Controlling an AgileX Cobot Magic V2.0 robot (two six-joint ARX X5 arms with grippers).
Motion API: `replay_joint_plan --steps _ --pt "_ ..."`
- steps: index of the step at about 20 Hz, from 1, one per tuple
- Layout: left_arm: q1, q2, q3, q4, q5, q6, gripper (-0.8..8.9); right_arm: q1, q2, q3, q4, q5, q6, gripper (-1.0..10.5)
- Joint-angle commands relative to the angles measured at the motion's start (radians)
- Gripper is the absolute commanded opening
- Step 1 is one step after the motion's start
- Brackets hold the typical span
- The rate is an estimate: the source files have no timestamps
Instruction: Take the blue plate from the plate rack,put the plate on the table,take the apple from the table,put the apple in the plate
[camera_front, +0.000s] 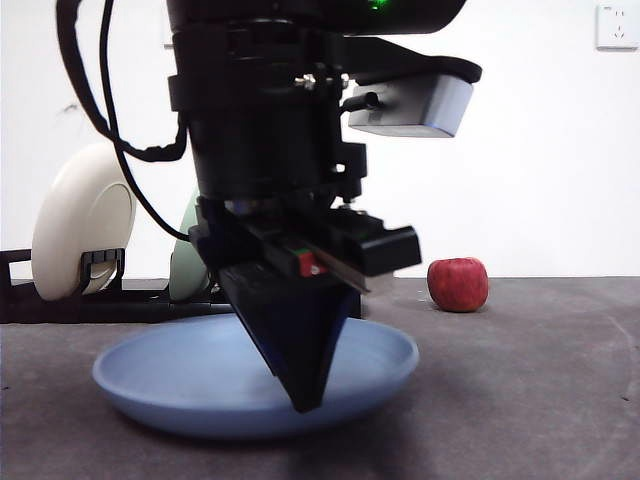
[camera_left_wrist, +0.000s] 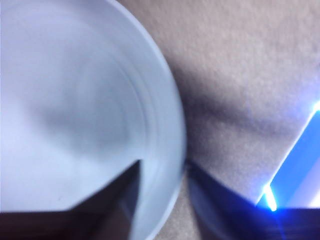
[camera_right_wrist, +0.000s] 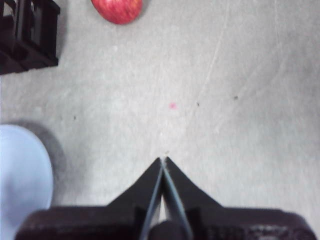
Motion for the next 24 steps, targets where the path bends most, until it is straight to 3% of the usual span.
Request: replay_joint_plan --steps 1,5,7,10,12,16,19,22,24 --pt "0.002 0.010 -0.005 0.002 0.002 -0.012 2.31 0.000 0.031 0.001 0.053 -0.042 -0.006 0.7" --pt "0.001 -0.014 0.011 -0.040 0.035 -0.013 2.29 0.000 0.119 0.001 0.189 -0.126 -0.004 5.3" --pt "0.001 -0.047 0.024 -0.068 0.110 -0.026 2.23 0.000 0.183 0.005 0.254 -0.133 -0.003 6.7" --pt "0.001 -0.136 0.028 -0.098 0.185 -0.068 2.09 0.000 0.317 0.070 0.266 -0.132 -0.009 6.7" --pt "0.001 -0.217 0.028 -0.121 0.187 -0.098 -0.21 0.001 0.421 0.154 0.265 -0.132 -0.029 6.7" --pt "0.002 -0.388 0.028 -0.161 0.178 -0.160 -0.08 0.035 0.637 0.376 0.248 -0.132 -0.039 6.7" --pt "0.006 -0.499 0.028 -0.221 0.169 -0.199 -0.08 0.085 0.796 0.547 0.214 -0.117 -0.086 6.7" --pt "0.008 -0.599 0.028 -0.325 0.152 -0.250 -0.08 0.137 0.957 0.721 0.166 -0.023 -0.102 8.4" --pt "0.015 -0.660 0.028 -0.388 0.144 -0.269 -0.07 0.158 1.045 0.816 0.143 0.014 -0.105 8.8"
